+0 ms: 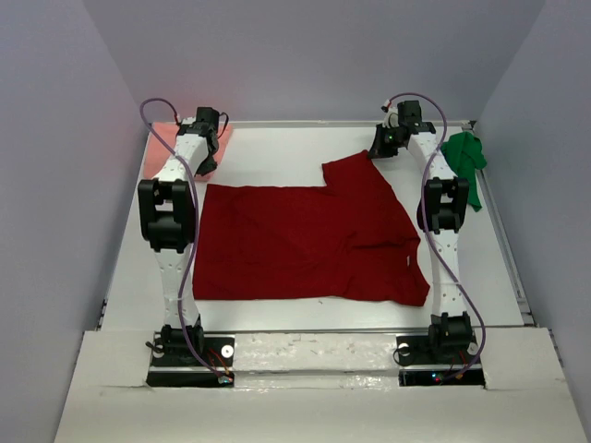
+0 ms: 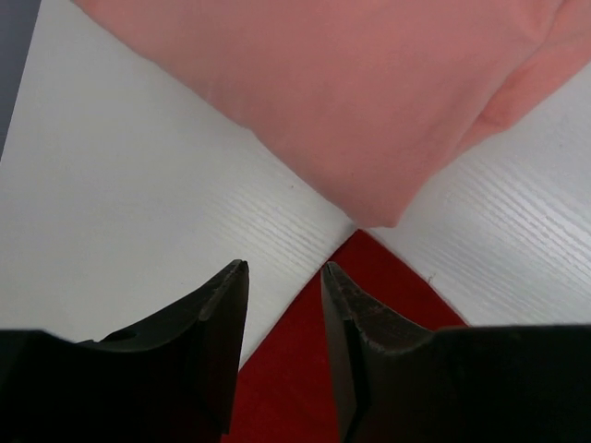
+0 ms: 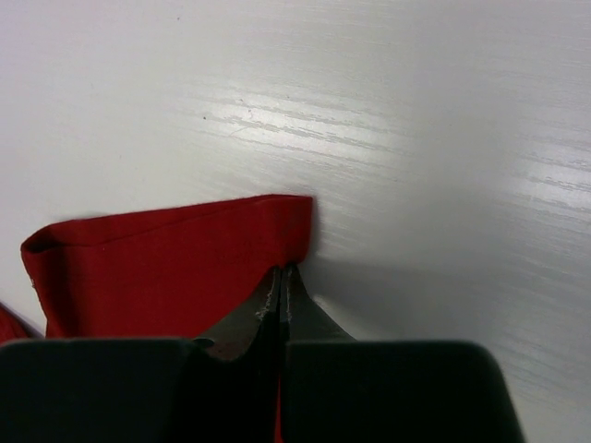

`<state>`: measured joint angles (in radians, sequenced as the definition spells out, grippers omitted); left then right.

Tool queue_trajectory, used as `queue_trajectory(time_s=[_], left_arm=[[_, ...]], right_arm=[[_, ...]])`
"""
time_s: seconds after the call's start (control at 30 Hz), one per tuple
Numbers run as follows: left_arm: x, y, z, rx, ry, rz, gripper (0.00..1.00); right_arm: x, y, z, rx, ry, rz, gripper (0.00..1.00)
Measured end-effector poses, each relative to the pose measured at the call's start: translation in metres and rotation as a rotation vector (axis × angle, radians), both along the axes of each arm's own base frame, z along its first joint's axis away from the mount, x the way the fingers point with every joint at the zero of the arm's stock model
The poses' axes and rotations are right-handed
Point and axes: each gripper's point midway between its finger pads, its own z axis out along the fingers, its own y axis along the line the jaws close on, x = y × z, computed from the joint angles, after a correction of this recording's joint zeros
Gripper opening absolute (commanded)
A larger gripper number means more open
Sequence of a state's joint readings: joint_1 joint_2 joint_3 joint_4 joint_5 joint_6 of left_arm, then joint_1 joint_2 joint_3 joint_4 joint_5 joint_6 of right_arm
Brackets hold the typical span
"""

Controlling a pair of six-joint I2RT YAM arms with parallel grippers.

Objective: Fold and stack the t-shirts
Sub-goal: Fold the tshirt

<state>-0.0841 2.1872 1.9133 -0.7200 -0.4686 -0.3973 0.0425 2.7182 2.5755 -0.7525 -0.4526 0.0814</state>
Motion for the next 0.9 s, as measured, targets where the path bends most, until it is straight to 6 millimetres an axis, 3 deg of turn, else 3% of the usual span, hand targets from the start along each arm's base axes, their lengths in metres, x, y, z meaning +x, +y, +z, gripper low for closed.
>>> queue_trajectory(time_s=[0.47, 0.73, 0.9], left_arm=[[0.005, -0.023, -0.035, -0.149, 0.056, -0.091, 0.48], [0.008, -0.020, -0.043, -0.219, 0.059, -0.102, 0.49], [0.008, -0.016, -0.063, -0.226, 0.096, -0.097, 0.48]], right_arm=[[0.000, 0.000, -0.002, -0.003, 0.001, 0.003, 0.00], [0.000, 0.000, -0.002, -0.004, 0.000, 0.005, 0.00], [0.000, 0.000, -0.002, -0.003, 0.000, 0.005, 0.00]])
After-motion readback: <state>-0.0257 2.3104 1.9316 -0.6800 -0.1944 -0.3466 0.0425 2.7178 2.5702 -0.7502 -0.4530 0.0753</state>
